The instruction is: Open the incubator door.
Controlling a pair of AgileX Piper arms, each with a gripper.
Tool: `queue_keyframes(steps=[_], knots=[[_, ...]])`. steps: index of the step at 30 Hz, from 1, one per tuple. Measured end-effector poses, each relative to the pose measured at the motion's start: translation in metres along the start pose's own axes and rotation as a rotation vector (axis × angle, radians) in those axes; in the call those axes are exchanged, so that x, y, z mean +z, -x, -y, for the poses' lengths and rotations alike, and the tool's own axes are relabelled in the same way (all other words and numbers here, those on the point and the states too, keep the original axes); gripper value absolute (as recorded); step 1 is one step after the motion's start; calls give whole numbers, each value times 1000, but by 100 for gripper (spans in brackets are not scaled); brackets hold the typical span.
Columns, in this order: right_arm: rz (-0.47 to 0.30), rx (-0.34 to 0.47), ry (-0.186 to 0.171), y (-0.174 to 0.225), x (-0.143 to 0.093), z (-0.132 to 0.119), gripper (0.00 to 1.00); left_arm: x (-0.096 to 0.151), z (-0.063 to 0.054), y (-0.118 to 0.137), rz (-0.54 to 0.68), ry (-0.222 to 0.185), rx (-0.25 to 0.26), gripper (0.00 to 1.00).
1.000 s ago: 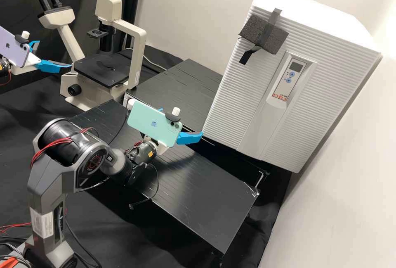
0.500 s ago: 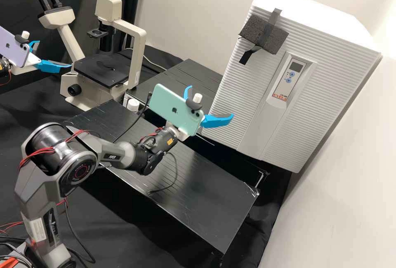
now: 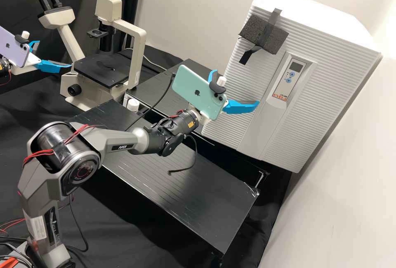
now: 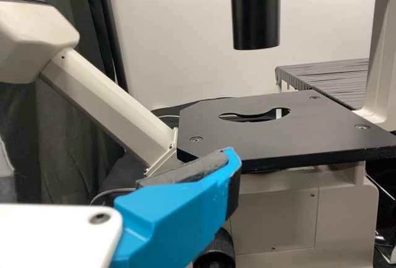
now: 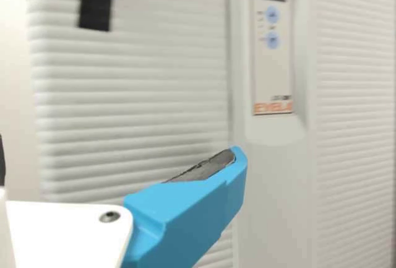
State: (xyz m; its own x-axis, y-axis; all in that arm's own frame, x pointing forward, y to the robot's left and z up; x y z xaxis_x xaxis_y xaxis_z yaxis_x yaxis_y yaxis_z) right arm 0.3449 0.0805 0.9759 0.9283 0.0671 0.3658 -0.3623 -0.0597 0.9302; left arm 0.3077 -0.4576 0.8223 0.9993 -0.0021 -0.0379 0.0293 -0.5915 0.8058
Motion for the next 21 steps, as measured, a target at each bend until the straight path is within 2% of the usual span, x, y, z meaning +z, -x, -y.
queue_keyframes(steps=[5,6,21], knots=[[2,8,2,-2,0,-4,100,0,0,0,0,0,0,100],[2,7,2,-2,-1,-4,0,0,0,0,0,0,0,100],[7,5,1,-3,-1,-4,0,0,0,0,0,0,0,100]])
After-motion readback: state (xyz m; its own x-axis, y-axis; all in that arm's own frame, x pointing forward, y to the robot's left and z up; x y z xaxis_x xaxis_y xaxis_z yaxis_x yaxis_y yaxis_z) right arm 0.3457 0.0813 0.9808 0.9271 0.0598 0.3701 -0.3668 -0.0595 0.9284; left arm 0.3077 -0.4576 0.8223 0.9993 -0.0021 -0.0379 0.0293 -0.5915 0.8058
